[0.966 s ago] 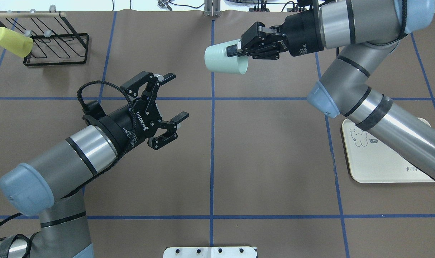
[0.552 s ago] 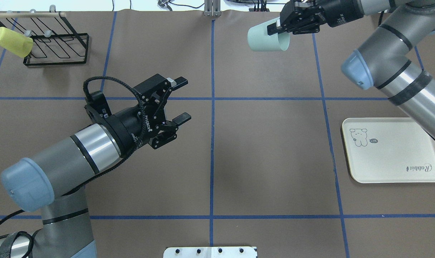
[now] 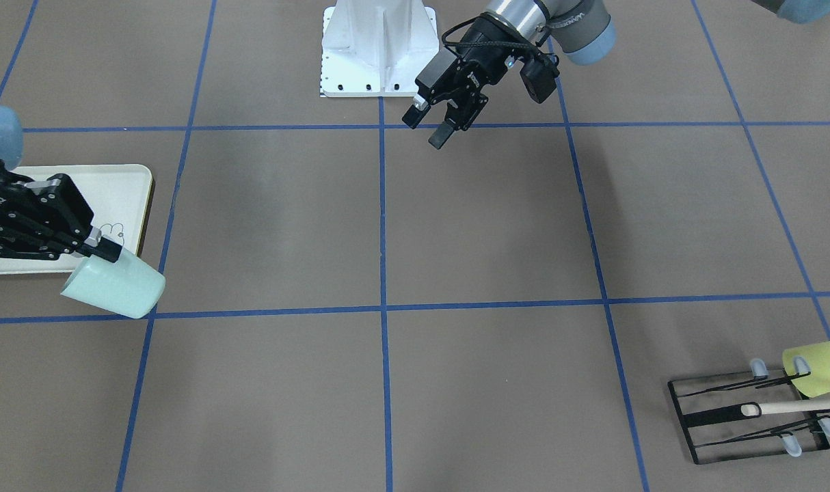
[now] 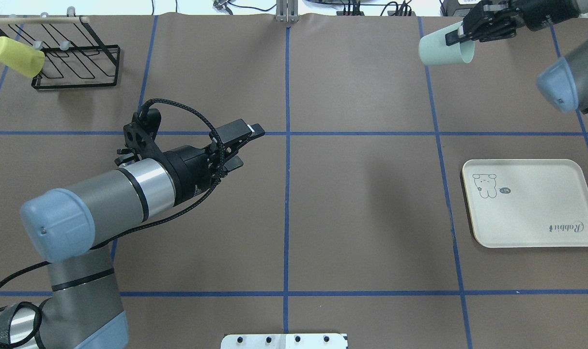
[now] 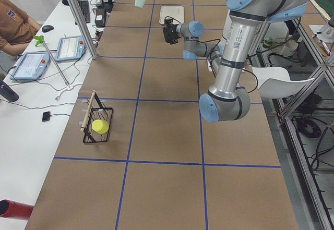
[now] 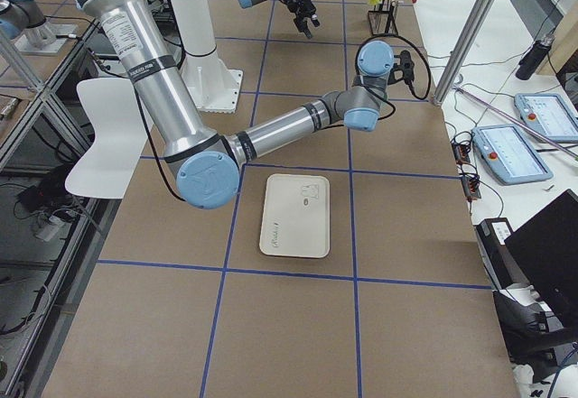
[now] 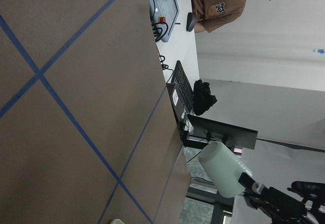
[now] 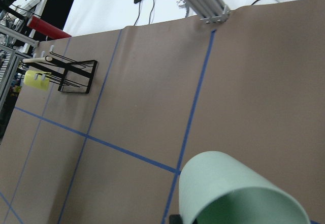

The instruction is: Left arm grabs green cup and hands to right arm on tray

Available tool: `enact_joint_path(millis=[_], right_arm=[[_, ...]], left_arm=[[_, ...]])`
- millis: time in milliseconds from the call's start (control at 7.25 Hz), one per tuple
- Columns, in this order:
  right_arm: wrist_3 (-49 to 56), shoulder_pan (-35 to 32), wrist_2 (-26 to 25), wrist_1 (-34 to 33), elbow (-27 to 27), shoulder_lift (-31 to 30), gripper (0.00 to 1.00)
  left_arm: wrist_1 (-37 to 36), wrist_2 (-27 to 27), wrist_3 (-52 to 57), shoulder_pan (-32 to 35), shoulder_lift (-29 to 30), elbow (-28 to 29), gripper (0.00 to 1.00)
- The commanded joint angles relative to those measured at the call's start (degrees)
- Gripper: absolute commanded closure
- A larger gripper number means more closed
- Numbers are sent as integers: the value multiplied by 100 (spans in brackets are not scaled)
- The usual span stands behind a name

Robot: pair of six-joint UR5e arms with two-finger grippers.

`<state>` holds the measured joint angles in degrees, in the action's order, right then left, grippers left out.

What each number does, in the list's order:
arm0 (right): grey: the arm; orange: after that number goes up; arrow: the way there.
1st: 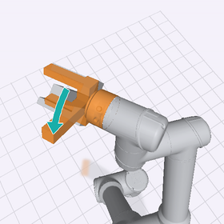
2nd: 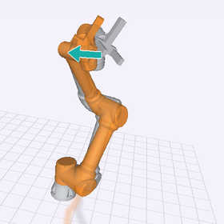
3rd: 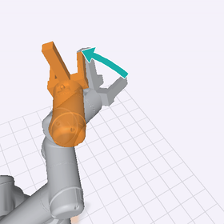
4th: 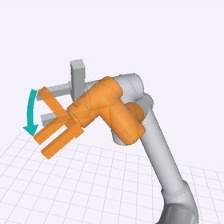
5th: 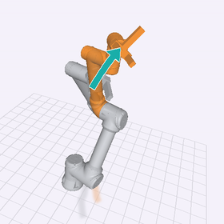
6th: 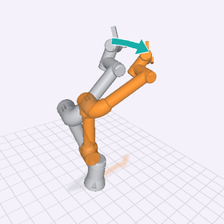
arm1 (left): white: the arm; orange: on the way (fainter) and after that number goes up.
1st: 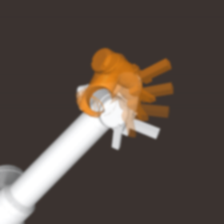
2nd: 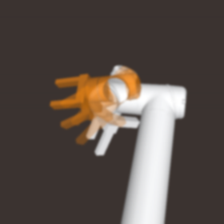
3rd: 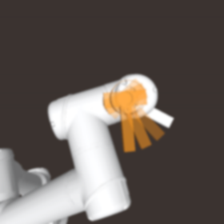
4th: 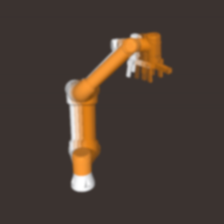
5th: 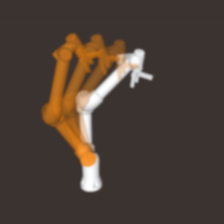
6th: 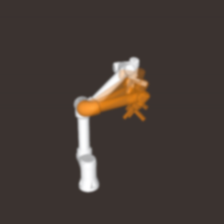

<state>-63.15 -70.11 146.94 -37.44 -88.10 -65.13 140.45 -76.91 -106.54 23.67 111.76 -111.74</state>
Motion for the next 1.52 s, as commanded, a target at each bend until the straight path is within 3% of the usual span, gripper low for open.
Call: enact_joint_path(millis=[0, 276, 552, 690, 828, 966, 1379], right_arm=[[712, -231, -69, -760, -15, -228, 100], [1723, -249, -323, -1701, -50, -517, 100], [2583, -240, -952, -2798, -294, -606, 100], [3642, -179, -1331, -4118, -670, -606, 100], [4740, 82, -2013, -5915, -1431, -615, 100], [5073, 207, -2429, -7090, -1908, -607, 100], [5085, 786, -2258, -7182, -2133, -1395, 100]], left_arm=[[-202, -35, 598, 190, -75, -14, 0], [-228, -200, 696, 436, -189, -15, 0], [-622, -971, 696, 1023, -198, -49, 0], [-641, -1184, 705, 1209, -207, -41, 0], [-641, -1238, 870, 1271, -216, -41, 0], [-641, -1247, 907, 1307, -277, -41, 0], [-641, -1379, 907, 1395, -417, -50, 0]])
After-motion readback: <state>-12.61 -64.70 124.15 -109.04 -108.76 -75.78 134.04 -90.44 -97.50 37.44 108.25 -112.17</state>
